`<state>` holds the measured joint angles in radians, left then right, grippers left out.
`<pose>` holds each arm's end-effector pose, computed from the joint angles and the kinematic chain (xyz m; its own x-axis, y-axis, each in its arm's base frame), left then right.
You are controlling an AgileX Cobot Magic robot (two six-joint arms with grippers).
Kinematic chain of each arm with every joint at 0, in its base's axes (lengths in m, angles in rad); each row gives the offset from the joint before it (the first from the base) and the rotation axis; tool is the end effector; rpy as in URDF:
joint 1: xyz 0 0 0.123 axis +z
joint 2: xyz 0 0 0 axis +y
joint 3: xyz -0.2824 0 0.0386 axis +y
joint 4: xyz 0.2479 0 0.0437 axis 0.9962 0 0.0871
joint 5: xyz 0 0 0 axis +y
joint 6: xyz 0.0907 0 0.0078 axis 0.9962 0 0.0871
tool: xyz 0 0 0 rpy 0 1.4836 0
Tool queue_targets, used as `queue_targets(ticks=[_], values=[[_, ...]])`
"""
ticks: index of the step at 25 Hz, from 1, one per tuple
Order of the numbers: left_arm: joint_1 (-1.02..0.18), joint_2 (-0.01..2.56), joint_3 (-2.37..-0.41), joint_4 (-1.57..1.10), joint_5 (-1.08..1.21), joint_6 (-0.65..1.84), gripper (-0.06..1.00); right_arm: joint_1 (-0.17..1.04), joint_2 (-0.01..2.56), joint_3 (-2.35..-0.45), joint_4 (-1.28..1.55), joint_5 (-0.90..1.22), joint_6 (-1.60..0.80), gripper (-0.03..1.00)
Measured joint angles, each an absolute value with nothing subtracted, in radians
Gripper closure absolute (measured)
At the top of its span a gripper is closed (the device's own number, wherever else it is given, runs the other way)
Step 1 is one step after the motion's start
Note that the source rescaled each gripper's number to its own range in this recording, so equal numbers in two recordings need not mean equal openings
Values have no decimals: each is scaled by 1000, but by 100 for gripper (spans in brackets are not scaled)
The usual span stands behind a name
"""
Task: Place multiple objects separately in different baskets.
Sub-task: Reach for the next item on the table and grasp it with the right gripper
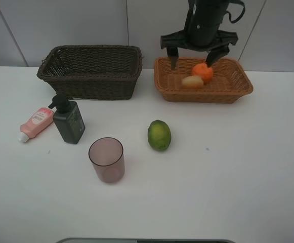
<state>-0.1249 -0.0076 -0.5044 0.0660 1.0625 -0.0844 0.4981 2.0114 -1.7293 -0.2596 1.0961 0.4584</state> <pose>-0.0060 0.0060 0.2783 -0.4458 0.0034 -0.8951 0.0500 0.9985 -0.0211 0.3887 0.1877 0.2501 -0.9282 -0.1377 -0.3456 -0.1056 0.9883 -0.1103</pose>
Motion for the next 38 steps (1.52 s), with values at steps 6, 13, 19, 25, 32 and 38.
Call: queue_targets(ticks=[6, 13, 19, 25, 32, 38], values=[[-125, -8, -504, 66, 1063, -84, -5, 583, 2011, -1723, -233, 1114, 501, 12], [-125, -8, -504, 66, 1063, -84, -5, 624, 1982, -1564, -190, 1022, 509, 12], [-125, -8, -504, 66, 1063, -84, -5, 640, 1965, -1414, -165, 911, 542, 12], [-125, -8, -504, 66, 1063, -84, -5, 657, 1964, -1332, -159, 809, 598, 12], [-125, -8, -504, 66, 1063, -84, -5, 673, 1968, -1326, -152, 782, 602, 12], [-125, -8, -504, 66, 1063, -84, -5, 673, 2001, -1326, -149, 781, 599, 12]])
